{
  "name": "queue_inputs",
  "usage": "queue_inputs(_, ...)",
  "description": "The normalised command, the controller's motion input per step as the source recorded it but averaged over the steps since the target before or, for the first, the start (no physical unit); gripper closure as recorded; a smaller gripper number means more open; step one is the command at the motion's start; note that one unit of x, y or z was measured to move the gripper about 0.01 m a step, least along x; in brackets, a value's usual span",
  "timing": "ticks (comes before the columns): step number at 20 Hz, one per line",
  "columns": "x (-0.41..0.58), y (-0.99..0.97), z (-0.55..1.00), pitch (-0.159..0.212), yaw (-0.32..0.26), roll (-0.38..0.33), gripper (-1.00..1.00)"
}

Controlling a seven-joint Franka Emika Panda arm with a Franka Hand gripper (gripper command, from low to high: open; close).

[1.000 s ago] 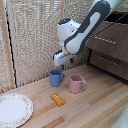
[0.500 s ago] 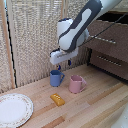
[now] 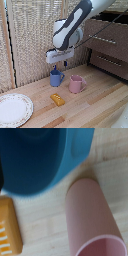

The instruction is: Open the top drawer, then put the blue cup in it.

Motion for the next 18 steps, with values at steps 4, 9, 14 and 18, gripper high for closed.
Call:
queue_inputs(4, 0.584, -0.01, -0.01, 0.276, 0.017, 0.0, -1.0)
queue_inputs(9, 0.287, 0.0, -0.11, 0.217, 0.097, -0.004, -1.0)
queue_inputs(14, 0.178, -0.1, -0.23, 0.028, 0.232, 0.0, -1.0)
queue_inputs(18, 0.015, -0.13, -0.28, -0.005, 0.273, 0.017, -1.0)
